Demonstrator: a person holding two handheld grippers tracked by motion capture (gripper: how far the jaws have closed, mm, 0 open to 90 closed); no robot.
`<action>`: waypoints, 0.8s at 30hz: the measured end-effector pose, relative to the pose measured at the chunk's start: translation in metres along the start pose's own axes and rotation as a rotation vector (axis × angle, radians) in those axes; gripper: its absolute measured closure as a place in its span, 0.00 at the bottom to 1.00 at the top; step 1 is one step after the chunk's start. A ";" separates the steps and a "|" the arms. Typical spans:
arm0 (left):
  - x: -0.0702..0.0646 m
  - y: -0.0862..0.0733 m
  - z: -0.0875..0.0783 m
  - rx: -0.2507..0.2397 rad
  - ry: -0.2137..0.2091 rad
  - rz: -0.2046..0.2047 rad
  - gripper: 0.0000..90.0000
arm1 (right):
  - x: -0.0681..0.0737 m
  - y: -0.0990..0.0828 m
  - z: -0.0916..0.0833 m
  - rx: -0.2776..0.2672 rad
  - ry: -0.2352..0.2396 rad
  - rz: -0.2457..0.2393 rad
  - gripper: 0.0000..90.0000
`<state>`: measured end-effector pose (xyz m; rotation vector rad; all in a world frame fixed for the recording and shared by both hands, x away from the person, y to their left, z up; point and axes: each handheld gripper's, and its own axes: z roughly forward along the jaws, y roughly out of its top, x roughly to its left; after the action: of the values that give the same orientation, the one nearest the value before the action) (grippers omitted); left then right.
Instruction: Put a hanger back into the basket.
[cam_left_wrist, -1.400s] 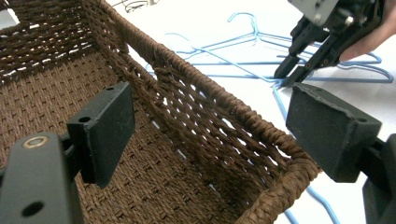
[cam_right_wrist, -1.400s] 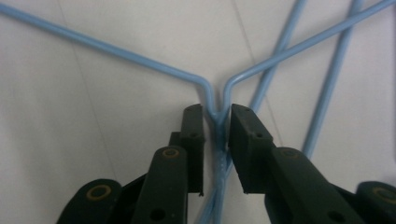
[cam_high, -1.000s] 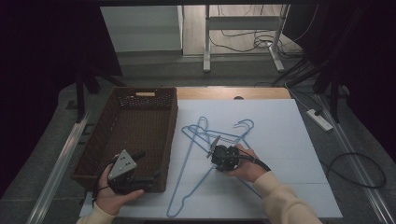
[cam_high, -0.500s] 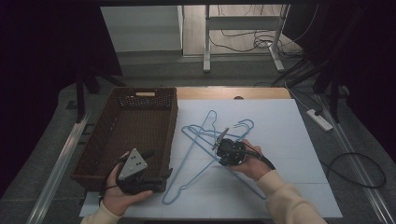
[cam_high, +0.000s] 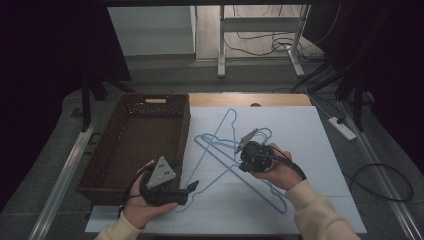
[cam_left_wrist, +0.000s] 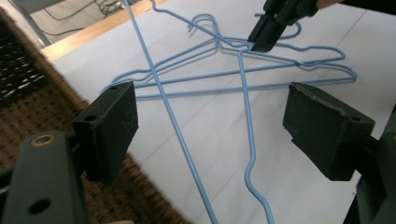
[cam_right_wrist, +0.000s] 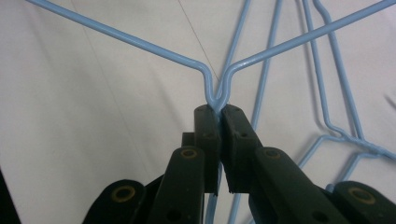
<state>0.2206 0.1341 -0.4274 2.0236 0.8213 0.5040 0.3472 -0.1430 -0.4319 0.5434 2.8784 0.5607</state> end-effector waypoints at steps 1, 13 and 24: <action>-0.001 0.002 0.003 0.006 -0.003 0.005 0.21 | 0.000 -0.001 -0.002 -0.002 0.001 0.000 0.95; -0.029 0.028 0.051 0.120 -0.070 0.064 0.23 | 0.004 -0.012 -0.019 -0.019 0.000 0.014 0.95; -0.044 0.036 0.094 0.251 -0.079 0.128 0.43 | 0.006 -0.014 -0.031 -0.024 -0.011 0.019 0.95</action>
<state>0.2612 0.0343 -0.4498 2.3227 0.7398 0.4051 0.3299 -0.1629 -0.4090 0.5694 2.8550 0.5931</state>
